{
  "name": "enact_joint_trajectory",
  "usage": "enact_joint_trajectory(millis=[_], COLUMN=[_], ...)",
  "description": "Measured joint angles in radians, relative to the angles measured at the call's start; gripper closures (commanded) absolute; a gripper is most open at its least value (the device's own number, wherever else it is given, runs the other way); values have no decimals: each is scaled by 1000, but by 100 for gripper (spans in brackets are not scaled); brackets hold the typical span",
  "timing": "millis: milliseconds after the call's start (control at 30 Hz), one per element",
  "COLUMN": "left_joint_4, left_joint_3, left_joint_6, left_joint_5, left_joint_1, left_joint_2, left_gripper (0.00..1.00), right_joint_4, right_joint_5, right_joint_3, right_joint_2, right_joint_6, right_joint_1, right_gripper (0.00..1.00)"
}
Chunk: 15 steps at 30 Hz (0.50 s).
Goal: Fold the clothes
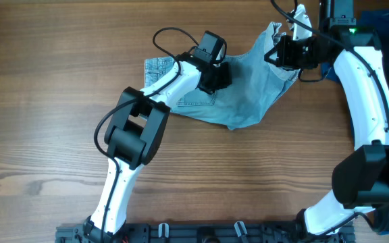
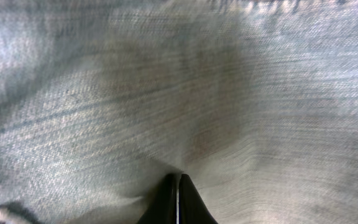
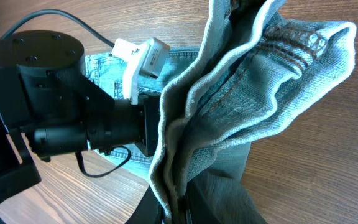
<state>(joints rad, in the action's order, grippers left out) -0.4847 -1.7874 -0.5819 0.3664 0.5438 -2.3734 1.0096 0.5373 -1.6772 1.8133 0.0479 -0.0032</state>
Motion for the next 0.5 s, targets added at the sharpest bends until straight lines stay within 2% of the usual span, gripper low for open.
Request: enact_joint_trajectory(millis=[267,500], left_joint_4=[-4,12], left_joint_3=[-21,-32], left_joint_6=[0,0], left_joint_5=[-31,-135], left_joint_1=[59,45], left_joint_2=[-11,-1], left_gripper=[96,96], right_joint_4=[0,0], right_joint_5=[-8,-19], right_joint_3=[0,0], right_joint_2=[0,0], right_joint_6=[0,0], right_joint_1=[0,0], right_gripper=[96,96])
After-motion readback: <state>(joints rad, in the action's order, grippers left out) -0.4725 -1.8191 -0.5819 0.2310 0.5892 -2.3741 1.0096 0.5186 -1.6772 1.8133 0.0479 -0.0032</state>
